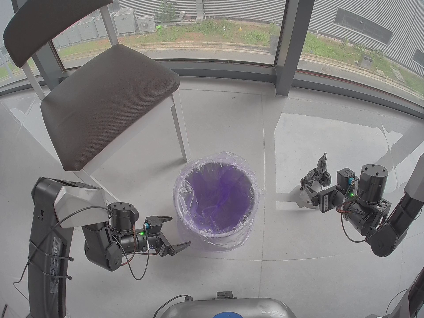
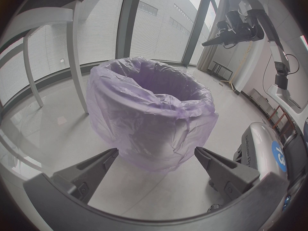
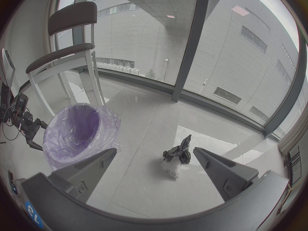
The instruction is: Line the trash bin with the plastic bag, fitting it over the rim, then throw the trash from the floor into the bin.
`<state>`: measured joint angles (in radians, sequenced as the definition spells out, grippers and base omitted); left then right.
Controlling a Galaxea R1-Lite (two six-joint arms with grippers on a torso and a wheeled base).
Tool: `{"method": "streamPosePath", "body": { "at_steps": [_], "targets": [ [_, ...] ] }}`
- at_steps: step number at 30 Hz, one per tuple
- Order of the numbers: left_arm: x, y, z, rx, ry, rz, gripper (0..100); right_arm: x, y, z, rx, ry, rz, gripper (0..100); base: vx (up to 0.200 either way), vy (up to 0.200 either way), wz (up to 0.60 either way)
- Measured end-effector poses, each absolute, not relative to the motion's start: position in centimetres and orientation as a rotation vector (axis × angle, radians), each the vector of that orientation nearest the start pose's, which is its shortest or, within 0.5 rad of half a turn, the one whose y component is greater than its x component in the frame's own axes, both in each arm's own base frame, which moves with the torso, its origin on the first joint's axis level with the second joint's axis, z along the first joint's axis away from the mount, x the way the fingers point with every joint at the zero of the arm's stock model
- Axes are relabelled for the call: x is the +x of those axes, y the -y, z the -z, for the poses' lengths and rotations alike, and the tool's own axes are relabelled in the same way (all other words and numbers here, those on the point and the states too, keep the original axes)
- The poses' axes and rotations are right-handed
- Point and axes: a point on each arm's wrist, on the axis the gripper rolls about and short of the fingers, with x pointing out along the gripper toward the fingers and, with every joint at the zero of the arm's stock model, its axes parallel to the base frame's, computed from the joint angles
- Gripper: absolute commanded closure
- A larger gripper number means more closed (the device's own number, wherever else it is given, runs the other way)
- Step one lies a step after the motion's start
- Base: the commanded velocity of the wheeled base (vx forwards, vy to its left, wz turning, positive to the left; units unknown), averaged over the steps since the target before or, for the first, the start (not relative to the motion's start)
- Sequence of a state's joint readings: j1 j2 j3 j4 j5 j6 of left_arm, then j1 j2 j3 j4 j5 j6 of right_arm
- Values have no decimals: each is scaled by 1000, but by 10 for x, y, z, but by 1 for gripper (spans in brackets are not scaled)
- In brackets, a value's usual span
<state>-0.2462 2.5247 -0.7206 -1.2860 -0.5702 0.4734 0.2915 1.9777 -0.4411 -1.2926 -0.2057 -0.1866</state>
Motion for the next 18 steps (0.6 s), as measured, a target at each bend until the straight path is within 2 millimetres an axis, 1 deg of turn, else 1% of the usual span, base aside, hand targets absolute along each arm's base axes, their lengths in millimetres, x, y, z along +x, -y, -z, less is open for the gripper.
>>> {"method": "streamPosePath", "body": {
  "at_steps": [3, 9, 10, 18],
  "targets": [
    [352, 103, 63, 351, -317, 909, 0, 287, -82, -80, -245, -226, -110, 0, 0, 0, 0],
    [364, 115, 67, 358, -286, 921, 0, 287, -83, -80, -245, -224, -112, 0, 0, 0, 0],
    [364, 117, 69, 357, -287, 927, 100, 287, -83, -80, -244, -224, -112, 0, 0, 0, 0],
    [368, 121, 76, 356, -299, 936, 100, 287, -83, -79, -245, -226, -113, 0, 0, 0, 0]
  ]
}}
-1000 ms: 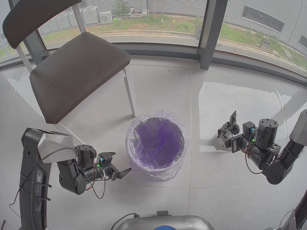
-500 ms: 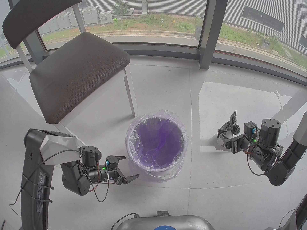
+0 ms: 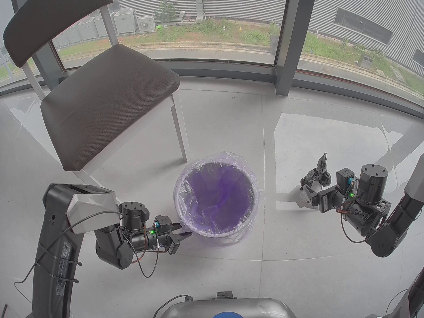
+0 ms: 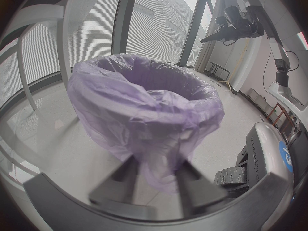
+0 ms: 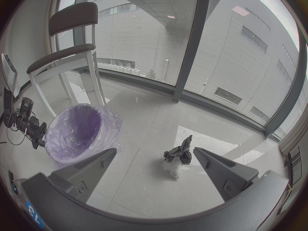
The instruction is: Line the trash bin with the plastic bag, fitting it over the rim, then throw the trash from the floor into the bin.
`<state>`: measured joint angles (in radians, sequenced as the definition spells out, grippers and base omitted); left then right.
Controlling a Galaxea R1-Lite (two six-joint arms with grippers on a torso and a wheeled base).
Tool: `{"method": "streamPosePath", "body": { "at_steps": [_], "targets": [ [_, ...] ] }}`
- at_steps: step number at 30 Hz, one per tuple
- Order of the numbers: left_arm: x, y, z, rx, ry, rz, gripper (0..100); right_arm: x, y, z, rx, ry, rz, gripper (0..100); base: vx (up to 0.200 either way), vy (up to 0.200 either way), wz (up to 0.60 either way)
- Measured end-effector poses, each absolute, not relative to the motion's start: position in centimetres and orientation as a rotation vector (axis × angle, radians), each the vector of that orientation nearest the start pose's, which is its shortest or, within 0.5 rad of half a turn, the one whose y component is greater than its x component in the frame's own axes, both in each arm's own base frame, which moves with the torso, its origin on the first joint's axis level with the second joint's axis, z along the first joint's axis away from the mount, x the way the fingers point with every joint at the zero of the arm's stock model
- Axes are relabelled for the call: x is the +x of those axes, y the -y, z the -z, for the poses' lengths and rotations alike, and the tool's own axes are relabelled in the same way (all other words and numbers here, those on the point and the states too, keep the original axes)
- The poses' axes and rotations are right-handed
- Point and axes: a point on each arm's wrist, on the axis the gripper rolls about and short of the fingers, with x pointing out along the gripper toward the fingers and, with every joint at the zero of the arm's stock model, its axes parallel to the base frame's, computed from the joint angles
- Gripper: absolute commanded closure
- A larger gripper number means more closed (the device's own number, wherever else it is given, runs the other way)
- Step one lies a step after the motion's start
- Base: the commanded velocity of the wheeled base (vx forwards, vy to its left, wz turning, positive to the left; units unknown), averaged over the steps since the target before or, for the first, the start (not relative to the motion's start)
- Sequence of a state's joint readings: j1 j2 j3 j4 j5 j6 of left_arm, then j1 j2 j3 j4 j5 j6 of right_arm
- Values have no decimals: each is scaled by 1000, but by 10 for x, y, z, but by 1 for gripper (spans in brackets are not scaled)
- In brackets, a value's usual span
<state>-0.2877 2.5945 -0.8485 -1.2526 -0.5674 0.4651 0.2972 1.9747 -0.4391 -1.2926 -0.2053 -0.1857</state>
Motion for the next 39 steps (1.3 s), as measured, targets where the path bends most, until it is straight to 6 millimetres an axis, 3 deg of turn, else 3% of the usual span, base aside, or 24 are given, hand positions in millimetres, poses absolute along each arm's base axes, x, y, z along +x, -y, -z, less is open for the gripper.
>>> {"method": "streamPosePath", "body": {
  "at_steps": [13, 28, 36, 37, 39],
  "targets": [
    [377, 112, 82, 333, -386, 916, 100, 287, -83, -77, -247, -234, -114, 0, 0, 0, 0],
    [423, 102, 70, 311, -509, 884, 100, 289, -81, -69, -262, -265, -111, 0, 0, 0, 0],
    [433, 101, 66, 331, -501, 886, 100, 291, -81, -63, -271, -285, -109, 0, 0, 0, 0],
    [433, 101, 66, 331, -503, 886, 0, 291, -81, -62, -271, -286, -110, 0, 0, 0, 0],
    [433, 101, 66, 330, -505, 887, 0, 292, -81, -62, -271, -287, -109, 0, 0, 0, 0]
  ]
}}
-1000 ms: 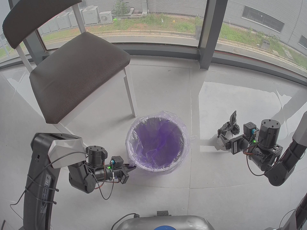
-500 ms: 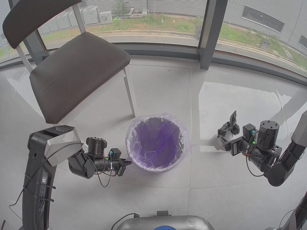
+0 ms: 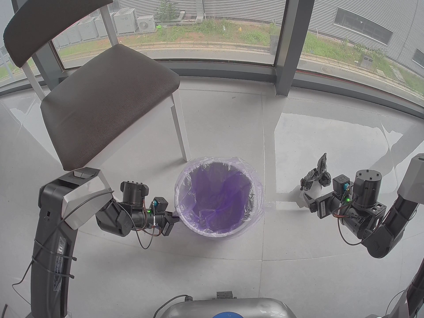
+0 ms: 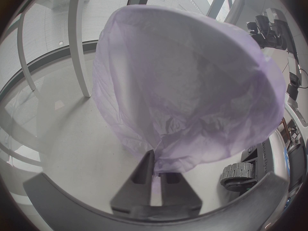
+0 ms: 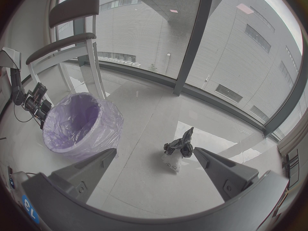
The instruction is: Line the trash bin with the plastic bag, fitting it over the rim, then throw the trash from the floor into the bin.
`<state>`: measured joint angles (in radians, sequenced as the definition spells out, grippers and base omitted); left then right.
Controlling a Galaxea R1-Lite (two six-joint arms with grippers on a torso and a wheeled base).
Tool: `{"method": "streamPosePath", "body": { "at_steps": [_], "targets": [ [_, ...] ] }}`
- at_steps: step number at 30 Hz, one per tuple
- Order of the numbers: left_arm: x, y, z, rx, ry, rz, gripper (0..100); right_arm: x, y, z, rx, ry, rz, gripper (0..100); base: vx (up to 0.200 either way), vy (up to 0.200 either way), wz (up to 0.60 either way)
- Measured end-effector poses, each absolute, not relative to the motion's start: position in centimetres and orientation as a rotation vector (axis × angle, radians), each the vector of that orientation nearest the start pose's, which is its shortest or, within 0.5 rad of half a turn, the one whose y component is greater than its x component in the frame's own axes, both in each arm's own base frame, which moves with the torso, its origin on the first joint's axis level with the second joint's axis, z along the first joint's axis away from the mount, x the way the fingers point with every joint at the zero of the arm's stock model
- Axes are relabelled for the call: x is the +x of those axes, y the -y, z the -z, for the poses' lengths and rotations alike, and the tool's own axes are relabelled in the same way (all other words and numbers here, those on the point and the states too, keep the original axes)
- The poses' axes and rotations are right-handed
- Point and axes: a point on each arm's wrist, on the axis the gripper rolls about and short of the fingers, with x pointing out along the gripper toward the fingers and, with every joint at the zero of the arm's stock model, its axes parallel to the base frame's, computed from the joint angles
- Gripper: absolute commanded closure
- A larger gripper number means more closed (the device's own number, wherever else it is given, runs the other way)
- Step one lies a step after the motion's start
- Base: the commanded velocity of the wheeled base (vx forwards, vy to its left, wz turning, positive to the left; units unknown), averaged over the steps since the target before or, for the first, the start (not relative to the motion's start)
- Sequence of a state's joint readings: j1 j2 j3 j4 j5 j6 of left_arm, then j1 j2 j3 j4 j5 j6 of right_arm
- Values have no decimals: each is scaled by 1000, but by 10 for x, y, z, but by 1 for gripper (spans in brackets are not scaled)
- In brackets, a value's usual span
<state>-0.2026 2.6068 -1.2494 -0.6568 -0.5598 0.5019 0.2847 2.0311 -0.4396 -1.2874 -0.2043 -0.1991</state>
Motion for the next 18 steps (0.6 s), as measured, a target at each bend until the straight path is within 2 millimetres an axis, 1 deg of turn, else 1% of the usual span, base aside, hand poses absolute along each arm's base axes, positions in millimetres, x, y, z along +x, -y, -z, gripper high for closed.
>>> {"method": "streamPosePath", "body": {
  "at_steps": [3, 9, 14, 18],
  "targets": [
    [432, 100, 66, 341, -505, 889, 0, 292, -80, -62, -271, -287, -107, 0, 0, 0, 0],
    [428, 89, 68, 382, -505, 886, 0, 292, -78, -62, -270, -288, -101, 0, 0, 0, 0],
    [418, 74, 71, 438, -498, 878, 0, 292, -77, -63, -273, -284, -99, 0, 0, 0, 0],
    [413, 64, 65, 457, -460, 854, 0, 291, -77, -64, -276, -281, -98, 0, 0, 0, 0]
  ]
}}
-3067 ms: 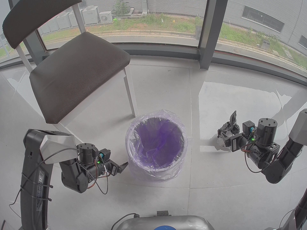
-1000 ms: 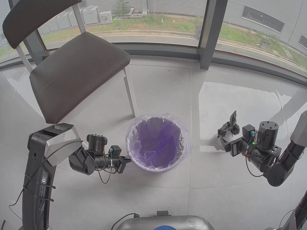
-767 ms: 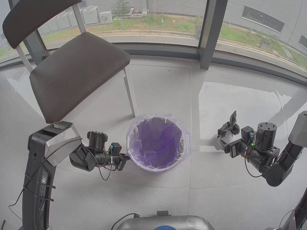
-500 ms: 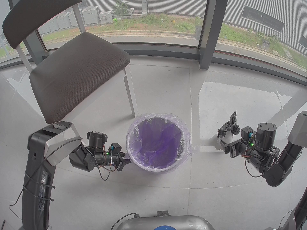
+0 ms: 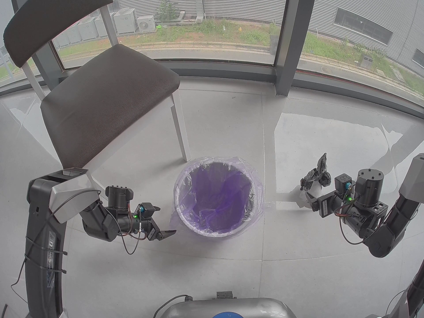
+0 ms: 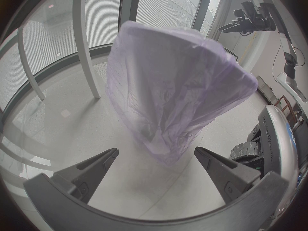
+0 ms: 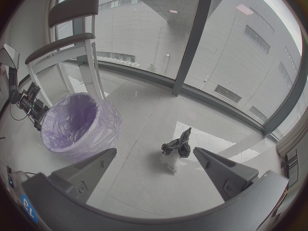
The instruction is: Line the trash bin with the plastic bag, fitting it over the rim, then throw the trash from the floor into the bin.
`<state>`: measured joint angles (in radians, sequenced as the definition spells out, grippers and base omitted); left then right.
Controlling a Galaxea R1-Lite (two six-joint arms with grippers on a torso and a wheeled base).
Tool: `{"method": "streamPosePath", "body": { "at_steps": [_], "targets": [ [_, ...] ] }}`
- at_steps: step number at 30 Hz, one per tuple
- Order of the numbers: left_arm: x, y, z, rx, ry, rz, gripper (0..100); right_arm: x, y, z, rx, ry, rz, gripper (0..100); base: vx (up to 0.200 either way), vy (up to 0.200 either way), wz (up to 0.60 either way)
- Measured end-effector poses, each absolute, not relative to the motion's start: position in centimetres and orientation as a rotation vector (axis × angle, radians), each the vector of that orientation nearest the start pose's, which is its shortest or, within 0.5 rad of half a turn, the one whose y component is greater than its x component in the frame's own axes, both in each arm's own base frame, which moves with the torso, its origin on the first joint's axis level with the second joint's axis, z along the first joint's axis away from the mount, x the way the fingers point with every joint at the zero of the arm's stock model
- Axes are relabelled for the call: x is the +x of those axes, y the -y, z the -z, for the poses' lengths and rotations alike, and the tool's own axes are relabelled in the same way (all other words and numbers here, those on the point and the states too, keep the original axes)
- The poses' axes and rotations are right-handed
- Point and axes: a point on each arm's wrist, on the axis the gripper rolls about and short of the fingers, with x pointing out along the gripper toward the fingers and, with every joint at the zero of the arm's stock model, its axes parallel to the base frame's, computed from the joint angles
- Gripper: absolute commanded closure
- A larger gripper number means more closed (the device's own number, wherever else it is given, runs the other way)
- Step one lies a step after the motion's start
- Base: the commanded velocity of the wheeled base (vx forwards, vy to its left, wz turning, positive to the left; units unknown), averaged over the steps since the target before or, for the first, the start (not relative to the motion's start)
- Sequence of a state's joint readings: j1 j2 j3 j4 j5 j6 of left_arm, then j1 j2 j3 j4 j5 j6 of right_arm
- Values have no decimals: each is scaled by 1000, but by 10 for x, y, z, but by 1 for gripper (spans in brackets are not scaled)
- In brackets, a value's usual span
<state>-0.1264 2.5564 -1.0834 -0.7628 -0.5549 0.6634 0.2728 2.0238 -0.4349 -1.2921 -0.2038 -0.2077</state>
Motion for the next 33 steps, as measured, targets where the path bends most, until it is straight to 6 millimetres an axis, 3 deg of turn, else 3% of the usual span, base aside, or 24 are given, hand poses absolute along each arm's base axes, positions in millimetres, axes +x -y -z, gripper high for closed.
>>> {"method": "streamPosePath", "body": {
  "at_steps": [6, 13, 27, 33],
  "targets": [
    [413, 46, 51, 450, -437, 811, 0, 290, -76, -66, -275, -274, -98, 0, 0, 0, 0],
    [420, 40, 41, 455, -407, 783, 0, 291, -76, -67, -274, -271, -95, 0, 0, 0, 0],
    [448, 81, 56, 450, -457, 872, 0, 293, -72, -66, -273, -276, -81, 0, 0, 0, 0],
    [456, 88, 57, 453, -473, 889, 0, 295, -67, -66, -271, -279, -77, 0, 0, 0, 0]
  ]
}}
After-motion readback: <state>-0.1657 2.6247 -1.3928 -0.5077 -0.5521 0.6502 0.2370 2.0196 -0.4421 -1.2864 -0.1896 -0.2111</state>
